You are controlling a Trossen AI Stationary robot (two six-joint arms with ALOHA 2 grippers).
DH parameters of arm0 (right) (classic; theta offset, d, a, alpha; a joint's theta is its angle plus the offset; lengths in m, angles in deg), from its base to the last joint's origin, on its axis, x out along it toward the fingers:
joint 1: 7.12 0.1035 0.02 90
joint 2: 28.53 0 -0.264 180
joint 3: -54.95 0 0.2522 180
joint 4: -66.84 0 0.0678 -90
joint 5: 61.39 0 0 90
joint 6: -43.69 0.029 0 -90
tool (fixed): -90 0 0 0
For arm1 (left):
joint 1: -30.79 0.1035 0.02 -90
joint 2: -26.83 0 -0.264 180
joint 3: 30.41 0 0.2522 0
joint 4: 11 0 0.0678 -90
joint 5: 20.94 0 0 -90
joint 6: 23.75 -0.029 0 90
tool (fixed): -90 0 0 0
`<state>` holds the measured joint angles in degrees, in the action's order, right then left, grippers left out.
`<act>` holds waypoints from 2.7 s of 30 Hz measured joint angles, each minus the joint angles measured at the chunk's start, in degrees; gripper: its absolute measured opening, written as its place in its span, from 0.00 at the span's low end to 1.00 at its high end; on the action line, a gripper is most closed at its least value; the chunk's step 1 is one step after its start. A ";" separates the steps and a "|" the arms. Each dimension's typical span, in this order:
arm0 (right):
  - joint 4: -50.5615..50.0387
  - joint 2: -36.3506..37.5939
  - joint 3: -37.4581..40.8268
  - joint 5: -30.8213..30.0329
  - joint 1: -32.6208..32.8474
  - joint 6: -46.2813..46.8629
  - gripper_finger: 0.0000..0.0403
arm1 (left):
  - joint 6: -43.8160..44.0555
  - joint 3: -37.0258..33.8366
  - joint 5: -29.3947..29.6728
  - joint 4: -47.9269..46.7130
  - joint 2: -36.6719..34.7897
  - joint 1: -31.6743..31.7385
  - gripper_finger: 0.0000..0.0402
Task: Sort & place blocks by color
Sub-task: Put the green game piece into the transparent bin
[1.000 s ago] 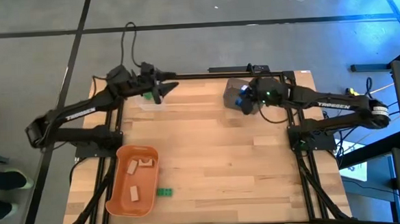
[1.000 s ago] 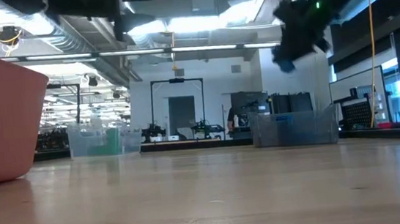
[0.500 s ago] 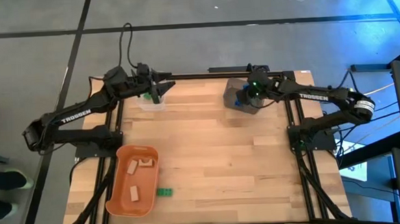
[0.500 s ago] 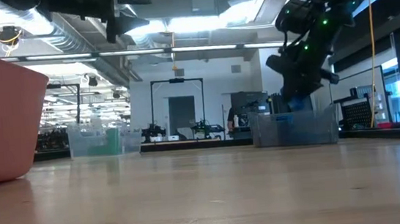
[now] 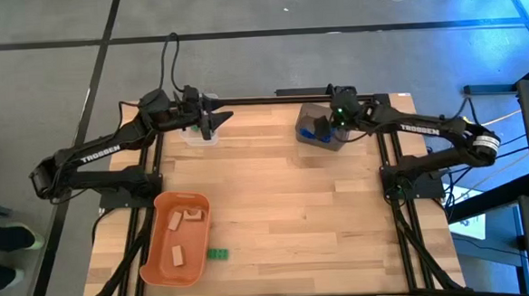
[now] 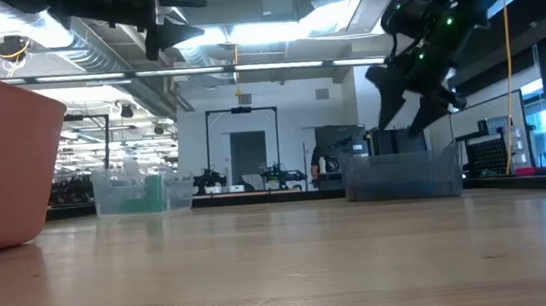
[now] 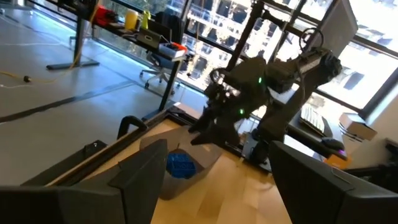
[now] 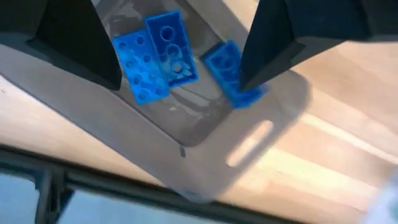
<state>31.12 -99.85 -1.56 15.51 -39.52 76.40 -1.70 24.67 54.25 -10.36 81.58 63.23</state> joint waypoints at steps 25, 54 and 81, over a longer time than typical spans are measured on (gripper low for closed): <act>23.92 10.48 0.00 16.78 13.05 -7.82 0.82 | -3.04 9.71 1.06 -17.00 9.31 -18.82 0.68; 17.83 10.46 0.00 11.18 13.05 -4.47 0.82 | 3.21 47.41 7.70 -67.47 52.53 -63.36 0.01; 15.73 10.43 0.00 7.55 13.05 -6.19 0.82 | 15.05 47.36 -1.33 -74.30 64.99 -62.60 0.00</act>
<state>46.84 -89.41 -1.56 23.07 -26.47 70.22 13.35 72.03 52.92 -84.65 146.57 0.63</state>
